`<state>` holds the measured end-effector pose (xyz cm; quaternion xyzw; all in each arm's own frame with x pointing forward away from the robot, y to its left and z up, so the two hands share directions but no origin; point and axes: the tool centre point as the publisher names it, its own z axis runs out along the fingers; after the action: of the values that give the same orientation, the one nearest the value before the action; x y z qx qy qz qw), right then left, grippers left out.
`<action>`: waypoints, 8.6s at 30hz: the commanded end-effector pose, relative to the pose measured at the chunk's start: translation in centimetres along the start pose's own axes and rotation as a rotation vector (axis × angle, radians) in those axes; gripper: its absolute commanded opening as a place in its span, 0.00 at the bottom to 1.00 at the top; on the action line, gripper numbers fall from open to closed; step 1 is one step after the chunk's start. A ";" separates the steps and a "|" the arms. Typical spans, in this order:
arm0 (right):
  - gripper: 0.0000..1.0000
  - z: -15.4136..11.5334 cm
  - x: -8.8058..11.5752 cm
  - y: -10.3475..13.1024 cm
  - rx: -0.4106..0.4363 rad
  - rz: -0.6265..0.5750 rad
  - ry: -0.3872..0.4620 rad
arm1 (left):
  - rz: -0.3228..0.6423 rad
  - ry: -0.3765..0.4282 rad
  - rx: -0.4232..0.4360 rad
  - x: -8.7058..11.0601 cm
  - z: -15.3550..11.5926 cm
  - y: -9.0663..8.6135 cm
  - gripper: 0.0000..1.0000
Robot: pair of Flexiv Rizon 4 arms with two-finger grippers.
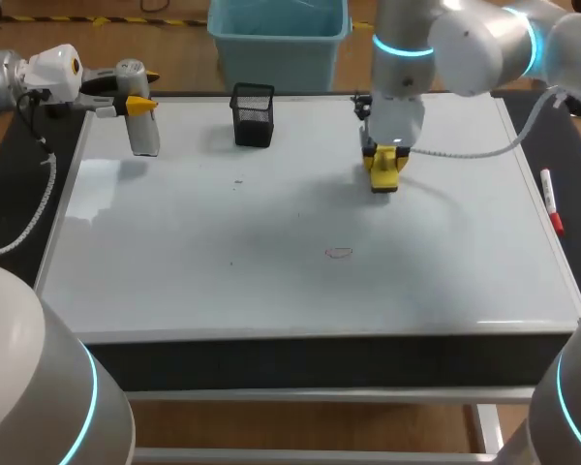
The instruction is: Pick up the inspection probe, press it on each red-marked spot on the whiteboard one by one, put down the probe, pick up the eraser, and wipe off all the red marks.
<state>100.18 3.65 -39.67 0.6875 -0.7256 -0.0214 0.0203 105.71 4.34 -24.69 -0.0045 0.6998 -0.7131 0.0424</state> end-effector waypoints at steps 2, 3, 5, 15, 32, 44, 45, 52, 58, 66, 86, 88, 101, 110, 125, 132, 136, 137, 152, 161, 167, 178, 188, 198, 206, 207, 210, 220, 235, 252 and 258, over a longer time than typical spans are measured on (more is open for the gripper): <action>0.00 -2.1 4.4 -0.2 0.026 0.023 -0.030 | -0.001 0.005 0.000 -0.2 0.0 -0.1 0.00; 0.00 -2.3 5.1 -0.3 0.028 0.029 -0.029 | -0.001 0.005 0.000 -0.2 0.0 -0.1 0.00; 0.00 -2.5 6.4 -0.7 0.029 0.046 -0.029 | -0.001 0.005 0.000 -0.2 0.0 -0.1 0.00; 0.00 -2.4 13.5 -2.5 0.000 0.113 -0.023 | -0.001 0.005 0.000 -0.2 0.0 -0.1 0.00; 0.00 -0.4 21.2 -3.3 -0.060 0.134 -0.034 | -0.001 0.005 0.000 -0.2 0.0 -0.1 0.00; 0.00 -1.3 22.0 -3.0 -0.049 0.122 -0.021 | -0.001 0.005 0.000 -0.2 0.0 -0.1 0.00; 0.00 -1.3 22.0 -3.0 -0.049 0.122 -0.021 | -0.001 0.005 0.000 -0.2 0.0 -0.1 0.00; 0.00 -1.3 22.0 -3.0 -0.049 0.122 -0.021 | -0.001 0.005 0.000 -0.2 0.0 -0.1 0.00; 0.00 -1.3 22.0 -3.0 -0.049 0.122 -0.021 | -0.001 0.005 0.000 -0.2 0.0 -0.1 0.00; 0.00 -1.3 22.0 -3.0 -0.049 0.122 -0.021 | -0.017 0.040 0.012 2.5 2.5 0.2 0.00; 0.00 -1.3 22.0 -3.0 -0.049 0.122 -0.021 | 0.040 0.323 0.111 16.4 14.4 -1.4 0.00; 0.00 -1.3 22.0 -3.0 -0.049 0.122 -0.021 | 0.040 0.349 0.112 17.3 15.4 -1.5 0.00; 0.00 -1.3 22.0 -3.0 -0.049 0.122 -0.021 | -0.001 0.539 0.132 22.8 23.4 -0.4 0.00; 0.00 -1.3 22.0 -3.0 -0.049 0.122 -0.021 | -0.012 0.599 0.159 24.6 27.7 -0.1 0.00; 0.00 -1.3 22.0 -3.0 -0.049 0.122 -0.021 | -0.011 0.662 0.163 26.2 30.9 0.9 0.00; 0.00 -1.3 22.0 -3.0 -0.049 0.122 -0.021 | 0.002 0.677 0.163 26.3 31.4 1.4 0.00; 0.00 -1.3 22.0 -3.0 -0.049 0.122 -0.021 | 0.000 0.680 0.149 26.3 31.5 1.8 0.00; 0.00 -1.3 22.0 -3.0 -0.049 0.122 -0.021 | -0.001 0.680 0.147 26.3 31.6 1.9 0.00; 0.00 -1.3 22.0 -3.0 -0.049 0.122 -0.021 | -0.041 0.671 0.131 25.9 31.6 2.7 0.00; 0.00 -1.3 22.0 -3.0 -0.049 0.122 -0.021 | -0.069 0.664 0.127 25.5 31.5 3.3 0.00; 0.00 -1.3 22.0 -3.0 -0.049 0.122 -0.021 | -0.082 0.662 0.131 25.4 31.6 3.4 0.00; 0.00 -1.3 22.0 -3.0 -0.049 0.122 -0.021 | -0.080 0.654 0.128 25.4 31.4 3.1 0.00; 0.00 -1.3 22.0 -3.0 -0.049 0.122 -0.021 | -0.036 0.604 0.114 23.2 28.9 0.0 0.00; 0.00 -1.3 22.0 -3.0 -0.049 0.122 -0.021 | 0.004 0.463 0.100 17.3 21.8 -2.4 0.00; 0.00 -1.3 22.0 -3.0 -0.049 0.122 -0.021 | 0.031 0.392 0.083 13.0 16.6 -3.6 0.00; 0.00 -1.3 22.0 -3.0 -0.049 0.122 -0.021 | 0.034 0.389 0.079 12.4 16.1 -3.6 0.00; 0.00 -1.3 22.0 -3.0 -0.049 0.122 -0.021 | 0.031 0.373 0.077 11.0 14.6 -3.5 0.00; 0.00 -1.3 22.0 -3.0 -0.049 0.122 -0.021 | 0.006 0.333 0.082 7.2 10.7 -2.4 0.00; 0.00 -1.3 22.0 -3.0 -0.049 0.122 -0.021 | -0.011 0.283 0.114 5.9 6.9 -1.0 0.00; 0.00 -1.3 22.0 -3.0 -0.049 0.122 -0.021 | -0.011 0.283 0.114 5.9 6.9 -1.0 0.00; 0.00 -1.3 21.0 -2.1 -0.029 0.115 0.012 | -0.011 0.283 0.114 5.9 6.9 -1.0 0.00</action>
<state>101.79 -18.31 -38.73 0.6454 -0.7620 -0.0407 0.0343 100.06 -2.98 -23.85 0.0930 0.6578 -0.7452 -0.0583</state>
